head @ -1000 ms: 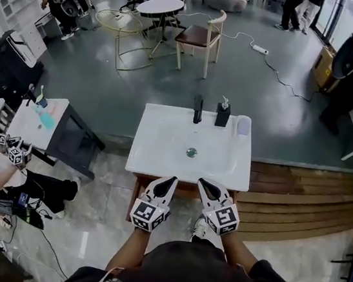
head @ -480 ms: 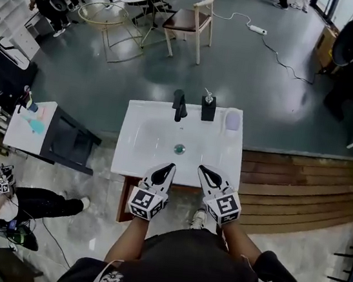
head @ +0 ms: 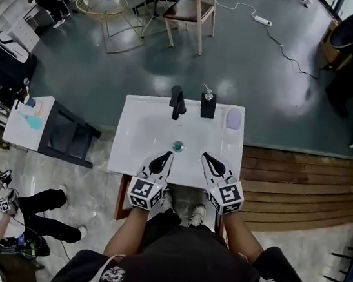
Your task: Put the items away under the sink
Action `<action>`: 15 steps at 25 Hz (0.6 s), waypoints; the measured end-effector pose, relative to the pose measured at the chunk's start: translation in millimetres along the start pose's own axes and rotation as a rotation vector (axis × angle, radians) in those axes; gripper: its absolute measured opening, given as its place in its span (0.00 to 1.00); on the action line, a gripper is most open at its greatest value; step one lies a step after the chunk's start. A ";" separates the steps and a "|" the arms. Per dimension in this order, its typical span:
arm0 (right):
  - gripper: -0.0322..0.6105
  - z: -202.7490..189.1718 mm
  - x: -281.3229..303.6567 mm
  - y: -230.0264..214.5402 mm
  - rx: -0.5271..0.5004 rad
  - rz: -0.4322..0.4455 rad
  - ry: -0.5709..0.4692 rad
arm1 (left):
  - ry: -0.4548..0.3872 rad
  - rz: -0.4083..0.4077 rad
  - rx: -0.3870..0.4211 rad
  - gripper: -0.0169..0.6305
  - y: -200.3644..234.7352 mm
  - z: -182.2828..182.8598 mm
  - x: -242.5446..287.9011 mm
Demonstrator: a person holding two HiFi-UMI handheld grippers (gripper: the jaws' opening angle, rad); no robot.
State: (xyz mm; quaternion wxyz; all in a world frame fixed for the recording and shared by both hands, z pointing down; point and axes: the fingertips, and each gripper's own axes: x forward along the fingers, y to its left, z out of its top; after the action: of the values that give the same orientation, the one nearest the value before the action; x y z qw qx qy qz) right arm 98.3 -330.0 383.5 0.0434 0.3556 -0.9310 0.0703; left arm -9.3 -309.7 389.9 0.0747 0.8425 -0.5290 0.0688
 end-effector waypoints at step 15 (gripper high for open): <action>0.09 13.6 80.7 -43.9 0.013 -0.186 0.014 | -0.005 -0.146 0.022 0.03 58.3 15.2 53.9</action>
State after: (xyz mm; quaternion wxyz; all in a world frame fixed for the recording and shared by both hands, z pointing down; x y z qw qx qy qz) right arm 67.2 -417.5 385.0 0.0540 0.4402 -0.8932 0.0747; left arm -38.1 -385.3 388.7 0.0689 0.8798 -0.4655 0.0668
